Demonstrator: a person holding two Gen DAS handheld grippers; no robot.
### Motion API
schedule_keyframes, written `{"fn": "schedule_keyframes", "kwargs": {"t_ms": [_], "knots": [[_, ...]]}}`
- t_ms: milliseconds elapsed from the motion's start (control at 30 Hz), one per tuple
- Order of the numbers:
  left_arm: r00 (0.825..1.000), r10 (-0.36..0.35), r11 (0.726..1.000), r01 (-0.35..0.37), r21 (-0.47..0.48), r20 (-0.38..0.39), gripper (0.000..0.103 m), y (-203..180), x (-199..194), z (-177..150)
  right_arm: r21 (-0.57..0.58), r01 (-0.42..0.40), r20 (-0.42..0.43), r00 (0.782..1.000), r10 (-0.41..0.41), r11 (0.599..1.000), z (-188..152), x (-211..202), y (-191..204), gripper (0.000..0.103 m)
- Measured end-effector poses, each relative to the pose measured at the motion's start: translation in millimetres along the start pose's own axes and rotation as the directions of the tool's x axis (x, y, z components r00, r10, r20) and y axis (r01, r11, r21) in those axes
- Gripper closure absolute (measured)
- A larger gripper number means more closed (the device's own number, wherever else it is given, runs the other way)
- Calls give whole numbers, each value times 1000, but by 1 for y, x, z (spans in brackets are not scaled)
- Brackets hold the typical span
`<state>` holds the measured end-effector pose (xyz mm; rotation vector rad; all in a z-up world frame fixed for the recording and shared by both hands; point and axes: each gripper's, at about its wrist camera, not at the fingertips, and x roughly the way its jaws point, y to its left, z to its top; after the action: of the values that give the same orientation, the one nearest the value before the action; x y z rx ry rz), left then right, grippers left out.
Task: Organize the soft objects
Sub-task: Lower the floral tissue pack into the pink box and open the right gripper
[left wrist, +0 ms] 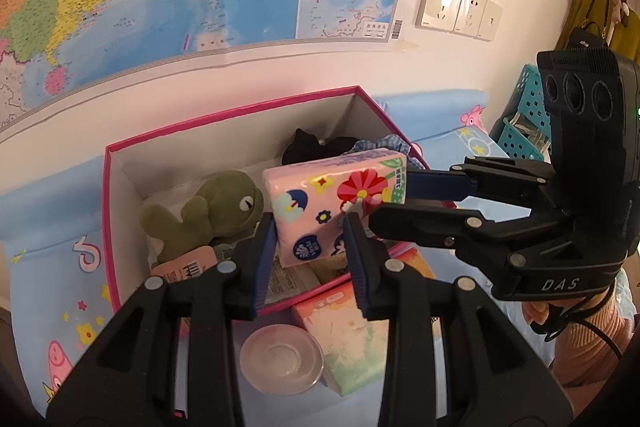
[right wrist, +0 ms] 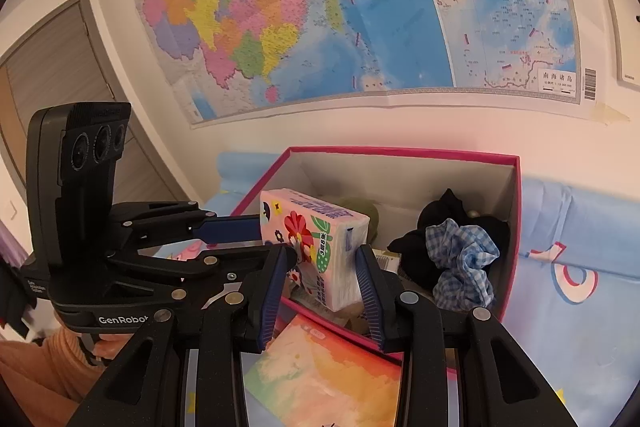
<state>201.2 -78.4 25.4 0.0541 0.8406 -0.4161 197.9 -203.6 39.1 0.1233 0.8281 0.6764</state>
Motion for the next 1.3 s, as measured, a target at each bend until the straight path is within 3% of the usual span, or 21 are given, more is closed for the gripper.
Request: {"fn": "schedule_keyframes", "kwargs": {"t_ms": [1300], "knots": [[997,31,999,-31,-4,-71,67,21,30,14,45,23,-35,999,-22,999,22,33,-19,66]]}}
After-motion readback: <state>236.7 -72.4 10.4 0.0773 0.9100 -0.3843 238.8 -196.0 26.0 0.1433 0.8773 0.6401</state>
